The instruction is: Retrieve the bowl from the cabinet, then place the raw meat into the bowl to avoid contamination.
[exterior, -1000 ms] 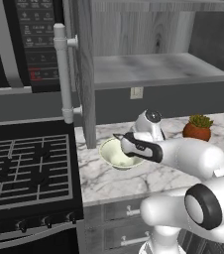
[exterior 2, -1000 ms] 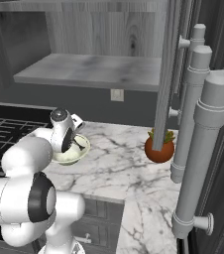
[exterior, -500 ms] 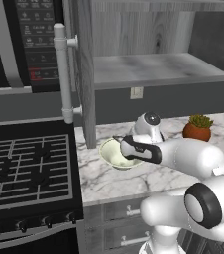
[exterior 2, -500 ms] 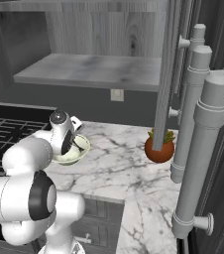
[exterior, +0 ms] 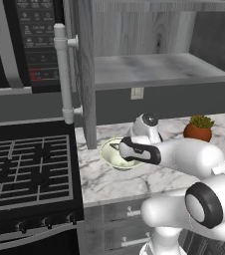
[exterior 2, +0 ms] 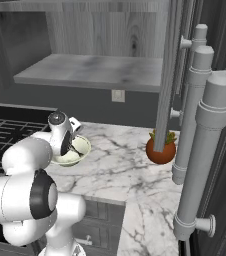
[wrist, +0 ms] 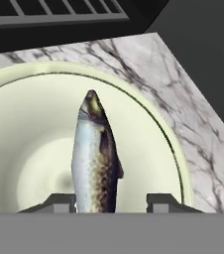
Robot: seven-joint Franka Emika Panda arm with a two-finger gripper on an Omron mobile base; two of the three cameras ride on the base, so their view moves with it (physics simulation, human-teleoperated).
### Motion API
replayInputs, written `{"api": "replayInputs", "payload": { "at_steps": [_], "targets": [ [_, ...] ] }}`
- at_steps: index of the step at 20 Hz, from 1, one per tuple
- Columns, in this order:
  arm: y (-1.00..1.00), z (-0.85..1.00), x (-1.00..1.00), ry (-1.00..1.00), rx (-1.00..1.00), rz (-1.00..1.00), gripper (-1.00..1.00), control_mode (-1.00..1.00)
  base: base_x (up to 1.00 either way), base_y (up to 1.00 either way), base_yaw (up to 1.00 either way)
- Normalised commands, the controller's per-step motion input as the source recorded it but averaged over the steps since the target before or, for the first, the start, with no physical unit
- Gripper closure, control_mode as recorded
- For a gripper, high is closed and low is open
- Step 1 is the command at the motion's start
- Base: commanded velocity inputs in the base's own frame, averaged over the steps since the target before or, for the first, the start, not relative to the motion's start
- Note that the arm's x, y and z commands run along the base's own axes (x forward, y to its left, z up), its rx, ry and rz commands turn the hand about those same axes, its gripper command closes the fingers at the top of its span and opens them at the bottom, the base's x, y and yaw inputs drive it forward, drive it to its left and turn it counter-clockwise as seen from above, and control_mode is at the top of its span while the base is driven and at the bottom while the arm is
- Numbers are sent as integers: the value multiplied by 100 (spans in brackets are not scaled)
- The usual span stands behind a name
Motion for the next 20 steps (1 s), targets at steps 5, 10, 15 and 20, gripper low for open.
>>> {"api": "replayInputs", "payload": {
  "at_steps": [5, 10, 15, 20],
  "targets": [
    [3, 1, 0, 0, 0, -1, -100, -100, 0, 0, 0],
    [0, 15, -3, 0, 0, -4, -100, -100, 0, 0, 0],
    [0, 37, -46, 0, 1, -9, -100, -100, 0, 0, 0],
    [-7, 30, -72, 0, 3, -11, -100, -100, 0, 0, 0]
  ]
}}
